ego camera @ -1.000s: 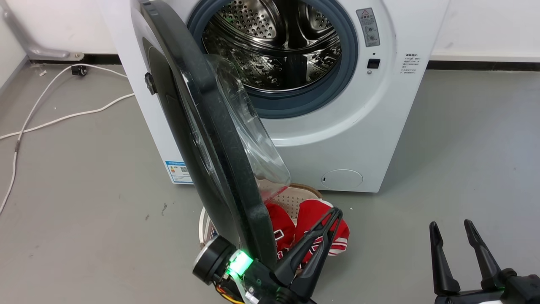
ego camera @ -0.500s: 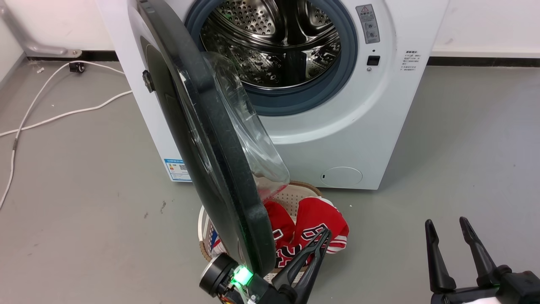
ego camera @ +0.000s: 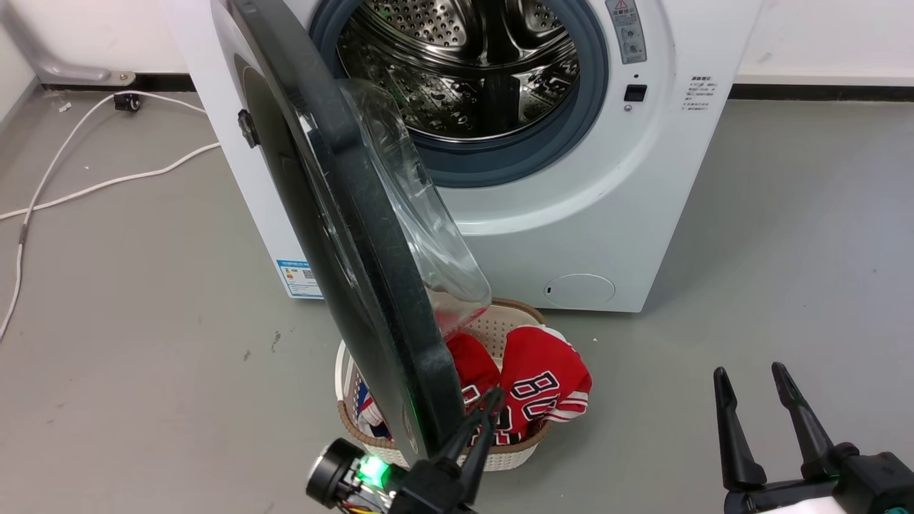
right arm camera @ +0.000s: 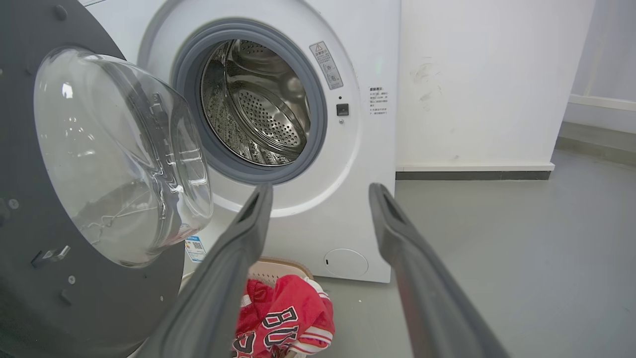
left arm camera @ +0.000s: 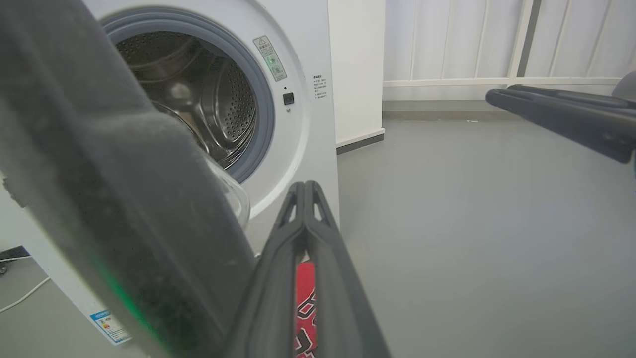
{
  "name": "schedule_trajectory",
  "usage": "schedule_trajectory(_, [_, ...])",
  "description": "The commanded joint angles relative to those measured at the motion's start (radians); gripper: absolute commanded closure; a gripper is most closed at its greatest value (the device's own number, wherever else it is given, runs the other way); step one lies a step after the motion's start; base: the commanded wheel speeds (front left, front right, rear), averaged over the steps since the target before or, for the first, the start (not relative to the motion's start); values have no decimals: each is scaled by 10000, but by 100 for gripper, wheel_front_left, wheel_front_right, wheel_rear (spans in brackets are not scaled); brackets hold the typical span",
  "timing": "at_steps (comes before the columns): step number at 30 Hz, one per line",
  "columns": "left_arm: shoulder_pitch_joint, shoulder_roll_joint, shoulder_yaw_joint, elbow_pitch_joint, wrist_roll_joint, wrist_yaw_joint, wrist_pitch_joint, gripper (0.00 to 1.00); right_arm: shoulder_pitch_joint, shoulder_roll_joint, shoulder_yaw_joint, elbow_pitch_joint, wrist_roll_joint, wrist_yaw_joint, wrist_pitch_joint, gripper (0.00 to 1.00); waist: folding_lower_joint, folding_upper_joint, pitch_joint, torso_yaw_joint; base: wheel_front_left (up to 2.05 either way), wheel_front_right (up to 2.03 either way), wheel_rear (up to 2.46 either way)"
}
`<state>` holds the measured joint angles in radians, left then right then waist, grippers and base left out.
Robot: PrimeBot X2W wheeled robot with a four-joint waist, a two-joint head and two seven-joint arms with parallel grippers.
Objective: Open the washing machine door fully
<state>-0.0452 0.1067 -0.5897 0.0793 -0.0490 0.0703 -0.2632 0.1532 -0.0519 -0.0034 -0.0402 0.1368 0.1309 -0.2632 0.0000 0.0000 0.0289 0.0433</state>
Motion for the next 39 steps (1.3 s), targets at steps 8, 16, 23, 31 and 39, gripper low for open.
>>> schedule_trajectory(8, [-186, 171, 733, -23, 41, 134, -22, 100, -88, 33, 94, 64, -50, -2, -21, 0, 0, 0, 36, 87, 0, 0, 0])
schedule_trajectory(16, [145, 321, 901, -519, 202, 234, -17, 100, 4, 32, 138, 120, 56, -2, -21, 0, 0, 0, 45, 386, 0, 0, 0])
schedule_trajectory(23, [258, 406, 1007, -1000, 301, 341, -17, 100, 33, 32, 132, 183, 108, -2, -21, 0, 0, 0, 93, 845, 0, 0, 0])
schedule_trajectory(31, [465, 618, 1422, -1284, 210, 570, 8, 100, 69, 31, 148, 241, 96, -2, -20, 0, 0, 0, 184, 1347, 0, 0, 0])
schedule_trajectory(39, [820, 726, 1710, -1461, 103, 737, 5, 100, 67, 31, 180, 305, 55, -2, -21, 0, 0, 0, 245, 1780, 0, 0, 0])
